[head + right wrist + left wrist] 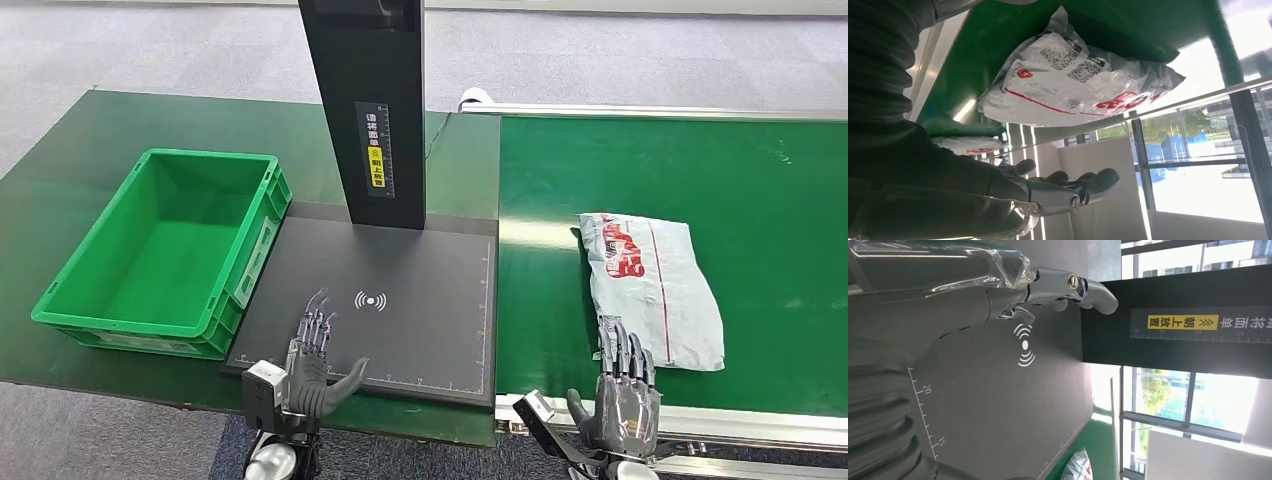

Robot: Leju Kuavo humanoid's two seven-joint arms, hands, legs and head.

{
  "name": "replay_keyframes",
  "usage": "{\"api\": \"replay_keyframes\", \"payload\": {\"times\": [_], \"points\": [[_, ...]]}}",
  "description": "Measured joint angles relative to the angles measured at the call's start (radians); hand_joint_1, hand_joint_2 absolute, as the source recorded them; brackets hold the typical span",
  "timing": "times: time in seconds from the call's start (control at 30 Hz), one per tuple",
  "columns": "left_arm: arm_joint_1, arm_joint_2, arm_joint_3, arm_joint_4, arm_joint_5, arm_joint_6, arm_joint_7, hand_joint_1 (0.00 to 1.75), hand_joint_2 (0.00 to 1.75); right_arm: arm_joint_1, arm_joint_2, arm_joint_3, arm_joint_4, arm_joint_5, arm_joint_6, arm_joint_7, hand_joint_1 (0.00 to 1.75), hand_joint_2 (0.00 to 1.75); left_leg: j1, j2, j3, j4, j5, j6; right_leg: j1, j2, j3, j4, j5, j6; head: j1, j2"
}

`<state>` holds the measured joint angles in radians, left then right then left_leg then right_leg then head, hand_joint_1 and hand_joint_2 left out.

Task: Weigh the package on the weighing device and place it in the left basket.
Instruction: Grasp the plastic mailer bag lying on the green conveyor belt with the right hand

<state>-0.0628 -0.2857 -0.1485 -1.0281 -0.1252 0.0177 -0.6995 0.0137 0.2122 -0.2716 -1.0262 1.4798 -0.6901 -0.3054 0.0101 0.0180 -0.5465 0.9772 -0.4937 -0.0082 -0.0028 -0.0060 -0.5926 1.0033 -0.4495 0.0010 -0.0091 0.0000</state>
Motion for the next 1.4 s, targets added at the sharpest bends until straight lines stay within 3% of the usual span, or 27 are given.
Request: {"api": "replay_keyframes", "payload": {"times": [0.17,0.43,0.93,1.4], "points": [[0.0,-0.001,0.004,0.0,-0.006,-0.007,0.0,0.0,1.75,-0.06,-0.008,-0.057,0.086,-0.037,0.0,-0.06,0.0,1.75,0.0,0.0,0.0,0.0,0.0,0.0,0.0,0.0,0.0,0.0,0.0,0.0,0.0,0.0],[-0.006,-0.003,0.004,0.001,0.001,0.0,0.0,0.0,1.75,-0.136,-0.022,-0.108,0.204,-0.044,0.0,-0.088,0.0,1.75,0.0,0.0,0.0,0.0,0.0,0.0,0.0,0.0,0.0,0.0,0.0,0.0,0.0,0.0],[-0.006,-0.002,0.007,0.002,0.004,0.009,0.0,0.0,1.75,-0.261,-0.053,-0.085,0.402,-0.014,0.0,-0.023,0.0,1.75,0.0,0.0,0.0,0.0,0.0,0.0,0.0,0.0,0.0,0.0,0.0,0.0,0.0,0.0],[-0.009,-0.002,0.009,0.021,-0.003,-0.002,0.0,0.0,1.75,-0.296,-0.069,-0.086,0.491,0.028,0.0,0.023,0.0,1.75,0.0,0.0,0.0,0.0,0.0,0.0,0.0,0.0,0.0,0.0,0.0,0.0,0.0,0.0]]}}
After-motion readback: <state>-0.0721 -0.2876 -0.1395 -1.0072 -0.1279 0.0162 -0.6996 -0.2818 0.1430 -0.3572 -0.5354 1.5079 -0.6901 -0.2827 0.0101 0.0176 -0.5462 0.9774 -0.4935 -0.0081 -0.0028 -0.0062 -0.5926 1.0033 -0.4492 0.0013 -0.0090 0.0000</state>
